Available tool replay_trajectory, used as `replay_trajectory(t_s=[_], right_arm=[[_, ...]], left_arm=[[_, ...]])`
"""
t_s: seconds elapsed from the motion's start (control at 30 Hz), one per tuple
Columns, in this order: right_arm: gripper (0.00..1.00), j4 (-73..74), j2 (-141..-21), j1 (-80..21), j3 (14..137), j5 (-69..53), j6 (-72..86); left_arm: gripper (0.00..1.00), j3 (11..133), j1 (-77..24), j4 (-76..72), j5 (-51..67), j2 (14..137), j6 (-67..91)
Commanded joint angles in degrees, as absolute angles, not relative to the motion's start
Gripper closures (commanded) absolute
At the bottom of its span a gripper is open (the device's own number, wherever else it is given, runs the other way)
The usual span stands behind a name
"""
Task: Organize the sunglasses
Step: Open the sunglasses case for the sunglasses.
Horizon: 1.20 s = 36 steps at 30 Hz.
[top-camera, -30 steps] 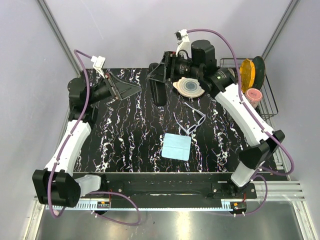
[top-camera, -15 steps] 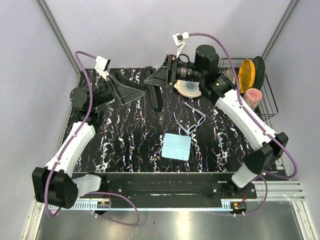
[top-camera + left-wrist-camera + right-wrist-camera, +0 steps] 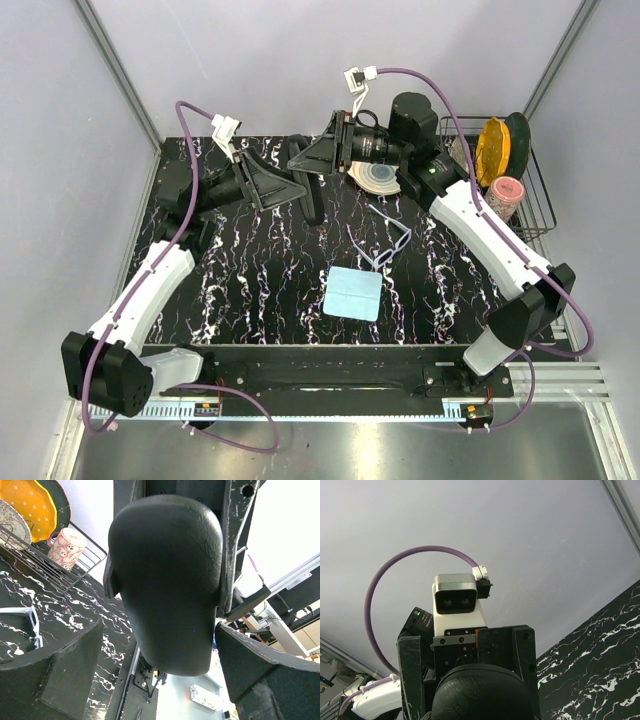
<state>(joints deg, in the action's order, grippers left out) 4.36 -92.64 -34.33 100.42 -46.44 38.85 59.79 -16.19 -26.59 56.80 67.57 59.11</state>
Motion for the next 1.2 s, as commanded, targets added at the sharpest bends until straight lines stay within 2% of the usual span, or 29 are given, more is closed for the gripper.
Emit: replay_trajectory(t_s=[0.0, 0.13, 0.23, 0.27, 0.33, 0.43, 0.53, 0.73, 0.87, 1.0, 1.17], right_arm=[[0.96, 0.62, -89.39, -34.19, 99.67, -48.69, 39.73], [0.98, 0.53, -88.95, -34.19, 98.88, -48.69, 40.08], [1.00, 0.53, -88.77, -34.19, 98.88, -49.22, 40.08], [1.00, -1.30, -88.60, -34.19, 98.79, -49.48, 40.17], [1.00, -1.32, -88.33, -34.10, 98.96, -50.71, 40.34], [1.00, -1.32, -87.89, -34.19, 99.23, -53.17, 40.25], [1.00, -1.32, -87.19, -34.19, 99.23, -56.24, 40.08], [1.00, -1.41, -85.26, -34.19, 98.26, -60.20, 39.81], [1.00, -1.58, -84.20, -34.19, 97.91, -61.52, 40.25], [1.00, -1.93, -83.41, -34.19, 97.65, -63.80, 40.43], [1.00, -2.55, -81.74, -34.10, 96.86, -65.92, 40.61]], left_arm=[[0.07, 61.79, -16.35, -34.35, 56.25, 68.90, 62.57], [0.21, 62.23, -16.52, -37.52, 57.21, 70.13, 64.42], [0.45, 61.79, -16.52, -41.56, 58.53, 70.75, 66.79], [0.61, 61.18, -16.52, -43.14, 58.97, 70.93, 67.75], [0.74, 60.91, -16.52, -47.89, 60.37, 71.54, 70.48], [0.87, 60.56, -16.52, -55.26, 62.39, 72.59, 74.96], [0.92, 60.21, -16.44, -66.77, 64.15, 74.35, 82.25], [0.93, 61.61, -16.00, -88.32, 67.92, 79.18, 98.16], [0.93, 61.53, -15.65, -87.89, 70.22, 78.40, 96.87], [0.94, 60.12, -14.77, -81.40, 72.51, 76.29, 91.86], [1.00, 58.27, -11.87, -72.37, 74.09, 72.95, 85.54]])
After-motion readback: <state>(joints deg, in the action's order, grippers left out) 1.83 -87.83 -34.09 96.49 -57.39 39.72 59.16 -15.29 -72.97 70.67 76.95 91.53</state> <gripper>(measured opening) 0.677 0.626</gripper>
